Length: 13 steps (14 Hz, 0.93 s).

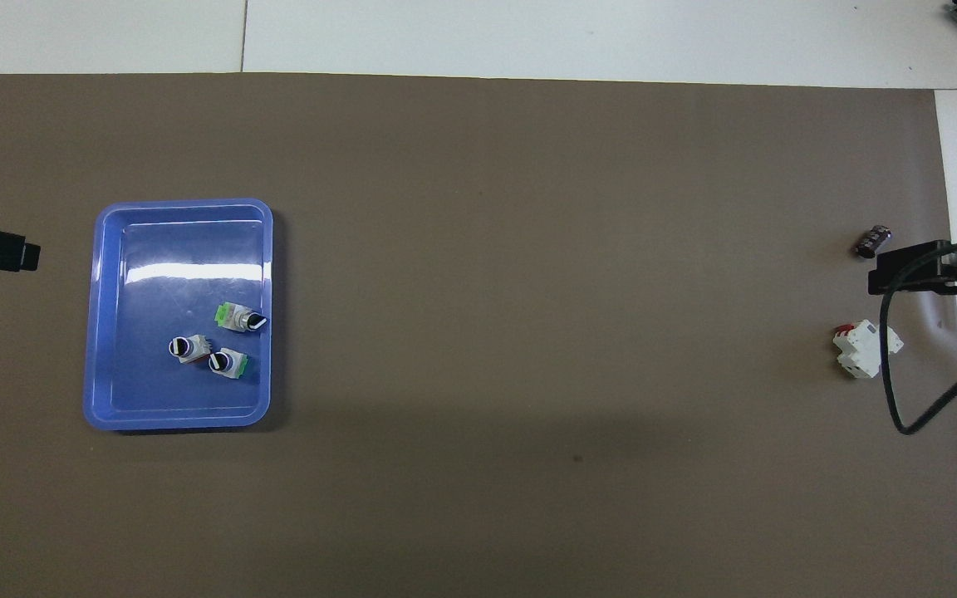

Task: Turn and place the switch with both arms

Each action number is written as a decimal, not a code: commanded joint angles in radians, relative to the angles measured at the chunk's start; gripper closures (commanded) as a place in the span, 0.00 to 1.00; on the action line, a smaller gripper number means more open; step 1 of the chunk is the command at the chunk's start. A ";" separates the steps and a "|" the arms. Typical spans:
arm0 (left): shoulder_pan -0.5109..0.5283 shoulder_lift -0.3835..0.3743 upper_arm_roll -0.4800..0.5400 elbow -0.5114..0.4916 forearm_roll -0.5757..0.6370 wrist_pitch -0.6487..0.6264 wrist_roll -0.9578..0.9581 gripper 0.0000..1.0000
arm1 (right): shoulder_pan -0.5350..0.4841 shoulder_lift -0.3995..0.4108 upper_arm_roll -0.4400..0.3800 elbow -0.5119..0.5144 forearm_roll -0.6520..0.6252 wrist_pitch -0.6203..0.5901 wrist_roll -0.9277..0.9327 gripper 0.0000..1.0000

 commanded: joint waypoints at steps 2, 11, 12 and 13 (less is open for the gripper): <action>-0.016 -0.008 0.020 0.031 0.018 -0.052 -0.013 0.00 | 0.001 -0.015 0.001 -0.017 0.002 -0.002 0.007 0.00; -0.098 0.001 0.077 0.031 0.030 -0.114 -0.015 0.00 | 0.001 -0.015 0.001 -0.017 0.002 -0.002 0.007 0.00; -0.098 0.006 0.077 0.032 0.030 -0.095 -0.015 0.00 | 0.001 -0.015 0.001 -0.017 0.002 -0.002 0.007 0.00; -0.097 0.006 0.077 0.029 0.029 -0.086 -0.015 0.00 | 0.001 -0.015 0.001 -0.017 0.002 -0.002 0.007 0.00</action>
